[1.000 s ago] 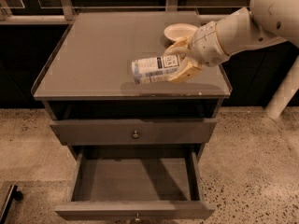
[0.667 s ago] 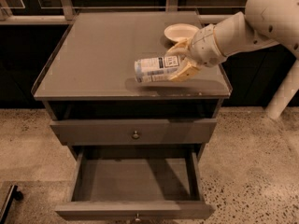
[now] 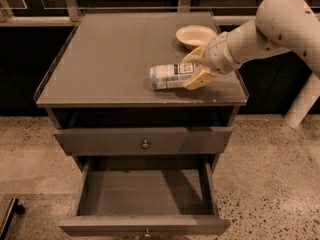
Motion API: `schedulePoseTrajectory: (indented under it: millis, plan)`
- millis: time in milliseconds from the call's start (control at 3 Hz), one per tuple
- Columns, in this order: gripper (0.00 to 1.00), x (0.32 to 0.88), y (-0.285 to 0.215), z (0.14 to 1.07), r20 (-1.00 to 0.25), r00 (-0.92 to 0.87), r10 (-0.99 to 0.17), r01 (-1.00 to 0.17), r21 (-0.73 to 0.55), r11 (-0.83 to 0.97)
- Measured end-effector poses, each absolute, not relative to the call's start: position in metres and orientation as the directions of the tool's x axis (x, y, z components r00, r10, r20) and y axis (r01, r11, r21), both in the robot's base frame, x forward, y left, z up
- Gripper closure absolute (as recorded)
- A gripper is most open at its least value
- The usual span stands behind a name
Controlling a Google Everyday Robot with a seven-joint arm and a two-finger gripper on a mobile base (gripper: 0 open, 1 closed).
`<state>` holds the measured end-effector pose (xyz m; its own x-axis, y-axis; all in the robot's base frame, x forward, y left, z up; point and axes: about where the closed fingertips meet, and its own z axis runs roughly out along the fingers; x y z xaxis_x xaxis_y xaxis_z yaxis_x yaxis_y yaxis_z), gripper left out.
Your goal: Pick blue plastic bottle from middle drawer and place on counter
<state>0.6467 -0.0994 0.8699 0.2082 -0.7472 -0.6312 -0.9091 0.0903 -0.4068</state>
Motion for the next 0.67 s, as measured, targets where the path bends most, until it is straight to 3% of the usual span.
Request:
schedulePoseTrajectory:
  millis: [667]
  plan:
    - [0.59, 0.6469, -0.0997, 0.8696, -0.631, 0.206, -0.748, -0.909, -0.406, 0.092]
